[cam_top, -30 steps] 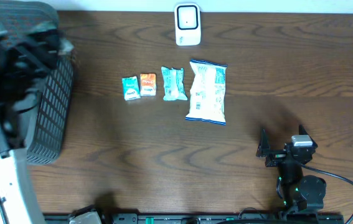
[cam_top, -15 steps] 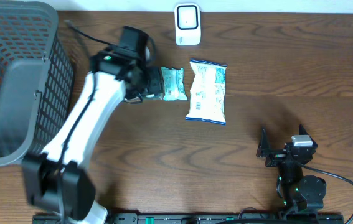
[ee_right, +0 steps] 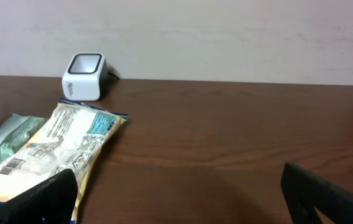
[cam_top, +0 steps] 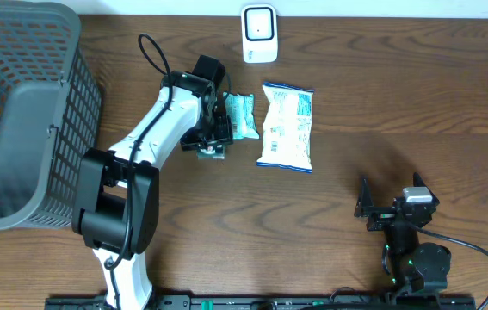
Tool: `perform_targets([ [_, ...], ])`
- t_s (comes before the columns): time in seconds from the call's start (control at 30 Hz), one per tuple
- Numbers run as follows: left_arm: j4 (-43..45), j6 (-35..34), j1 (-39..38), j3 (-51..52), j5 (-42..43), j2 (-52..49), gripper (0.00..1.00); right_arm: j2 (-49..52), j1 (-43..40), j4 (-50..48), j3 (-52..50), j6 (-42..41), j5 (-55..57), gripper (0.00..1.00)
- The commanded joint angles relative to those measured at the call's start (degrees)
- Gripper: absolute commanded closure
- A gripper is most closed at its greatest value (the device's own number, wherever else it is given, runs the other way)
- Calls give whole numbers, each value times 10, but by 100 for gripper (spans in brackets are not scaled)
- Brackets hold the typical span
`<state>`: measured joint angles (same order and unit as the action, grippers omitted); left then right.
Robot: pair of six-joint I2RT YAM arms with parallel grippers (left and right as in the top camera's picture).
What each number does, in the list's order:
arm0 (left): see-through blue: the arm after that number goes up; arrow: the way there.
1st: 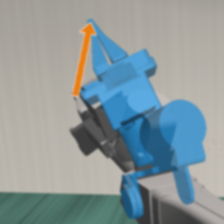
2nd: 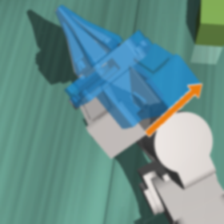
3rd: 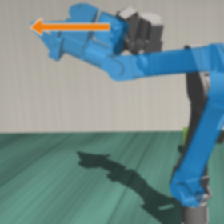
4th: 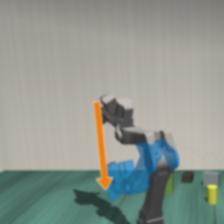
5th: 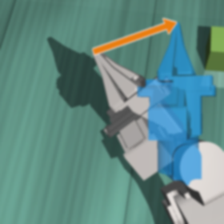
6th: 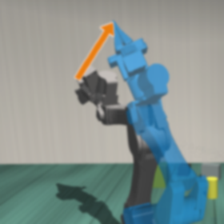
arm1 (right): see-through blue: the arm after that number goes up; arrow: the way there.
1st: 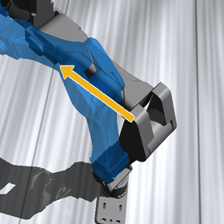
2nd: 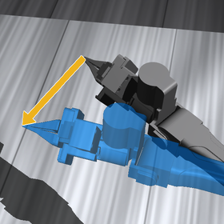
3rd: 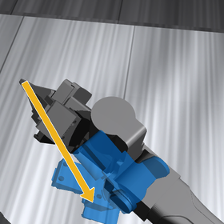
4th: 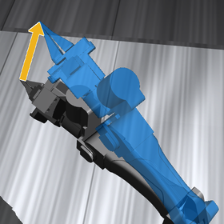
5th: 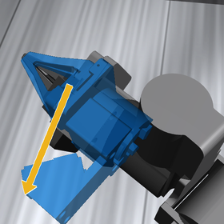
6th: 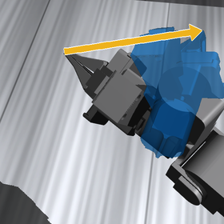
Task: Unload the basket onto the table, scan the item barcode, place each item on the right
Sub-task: 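Carry the round item to the scanner and set it below the packages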
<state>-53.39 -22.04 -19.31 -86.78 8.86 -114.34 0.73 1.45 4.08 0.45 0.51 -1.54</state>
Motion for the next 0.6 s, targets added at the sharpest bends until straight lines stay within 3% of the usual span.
perform_targets([
  [0.0, -1, 6, -1, 0, -5, 1, 17, -2, -3, 2, -1, 4, 0, 1],
  [0.27, -31, 33, 30, -76, -5, 43, 12, -2, -3, 2, -1, 4, 0, 1],
  [0.4, -64, 45, 83, -163, -6, 120, 11, -2, -3, 2, -1, 4, 0, 1],
  [0.57, -43, 51, 172, -186, -6, 230, 11, -2, -3, 2, -1, 4, 0, 1],
])
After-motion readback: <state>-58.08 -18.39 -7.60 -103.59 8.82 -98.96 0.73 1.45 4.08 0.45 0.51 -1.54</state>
